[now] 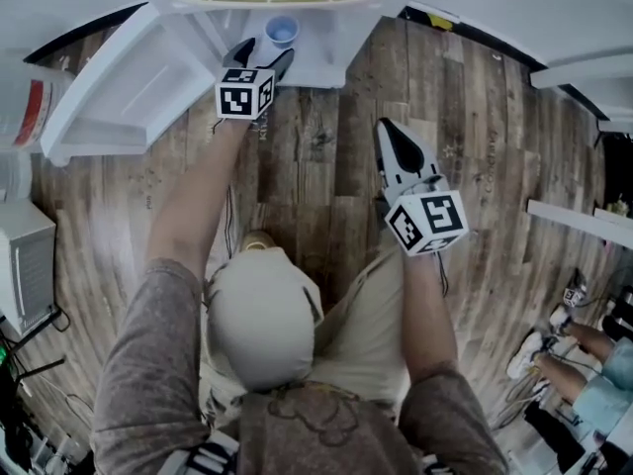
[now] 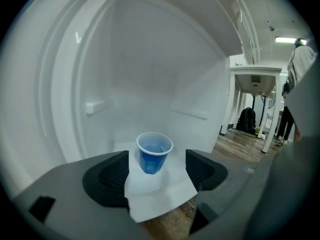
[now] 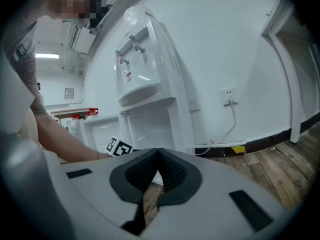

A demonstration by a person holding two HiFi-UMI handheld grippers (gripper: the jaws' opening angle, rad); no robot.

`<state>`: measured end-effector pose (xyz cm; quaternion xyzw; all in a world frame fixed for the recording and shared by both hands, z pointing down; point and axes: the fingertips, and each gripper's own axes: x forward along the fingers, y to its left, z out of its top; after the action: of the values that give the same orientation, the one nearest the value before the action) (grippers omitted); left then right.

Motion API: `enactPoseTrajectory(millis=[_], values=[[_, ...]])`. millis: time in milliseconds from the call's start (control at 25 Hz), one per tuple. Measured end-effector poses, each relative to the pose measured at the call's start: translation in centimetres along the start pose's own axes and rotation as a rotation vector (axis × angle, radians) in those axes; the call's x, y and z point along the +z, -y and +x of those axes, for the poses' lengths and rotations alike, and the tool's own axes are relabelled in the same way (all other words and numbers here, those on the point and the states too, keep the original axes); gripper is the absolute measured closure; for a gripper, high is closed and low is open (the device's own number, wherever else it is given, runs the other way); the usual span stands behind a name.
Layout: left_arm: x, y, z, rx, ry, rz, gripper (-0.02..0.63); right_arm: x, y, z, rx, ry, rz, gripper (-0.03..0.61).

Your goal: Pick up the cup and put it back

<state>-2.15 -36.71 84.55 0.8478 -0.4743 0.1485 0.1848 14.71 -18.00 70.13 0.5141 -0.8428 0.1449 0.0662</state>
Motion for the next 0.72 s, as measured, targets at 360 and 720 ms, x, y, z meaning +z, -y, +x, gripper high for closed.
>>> enactPoseTrajectory(millis=[360, 720], values=[[4.6, 1.1, -9.0, -0.008, 0.081, -0.017, 0.275, -0.8, 0.1, 0.6, -0.017, -0.020, 0.026, 0.575], [9.1, 4.8, -17.2, -0.063, 0.143, -0.017, 0.276, -1.3, -1.0, 1.5, 0.018, -0.035, 0.050, 0.575]])
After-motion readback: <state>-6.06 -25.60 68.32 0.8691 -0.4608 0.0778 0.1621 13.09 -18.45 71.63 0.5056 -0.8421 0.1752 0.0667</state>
